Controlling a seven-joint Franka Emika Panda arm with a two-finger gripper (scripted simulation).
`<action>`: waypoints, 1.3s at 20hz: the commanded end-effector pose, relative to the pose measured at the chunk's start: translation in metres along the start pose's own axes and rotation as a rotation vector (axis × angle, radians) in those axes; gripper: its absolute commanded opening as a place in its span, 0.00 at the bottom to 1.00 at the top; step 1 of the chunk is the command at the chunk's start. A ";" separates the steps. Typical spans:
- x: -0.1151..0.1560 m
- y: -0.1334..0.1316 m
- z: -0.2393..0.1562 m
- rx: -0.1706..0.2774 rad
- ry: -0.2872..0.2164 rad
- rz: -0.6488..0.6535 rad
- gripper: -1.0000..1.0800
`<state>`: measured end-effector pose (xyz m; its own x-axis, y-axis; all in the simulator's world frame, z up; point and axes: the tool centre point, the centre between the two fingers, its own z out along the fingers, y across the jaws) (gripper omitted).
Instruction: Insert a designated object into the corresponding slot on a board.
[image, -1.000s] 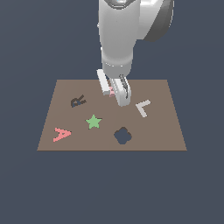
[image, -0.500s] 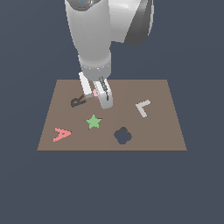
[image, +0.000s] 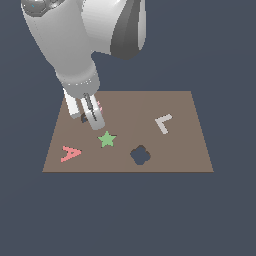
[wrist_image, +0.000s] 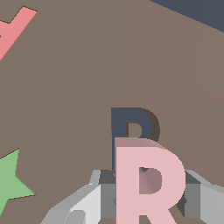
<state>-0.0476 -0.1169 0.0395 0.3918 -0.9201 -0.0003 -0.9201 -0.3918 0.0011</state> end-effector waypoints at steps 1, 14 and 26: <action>0.011 0.000 -0.001 0.000 0.000 -0.013 0.00; 0.021 -0.001 0.008 -0.001 -0.001 -0.016 0.00; 0.021 -0.002 0.009 -0.001 -0.001 -0.015 0.96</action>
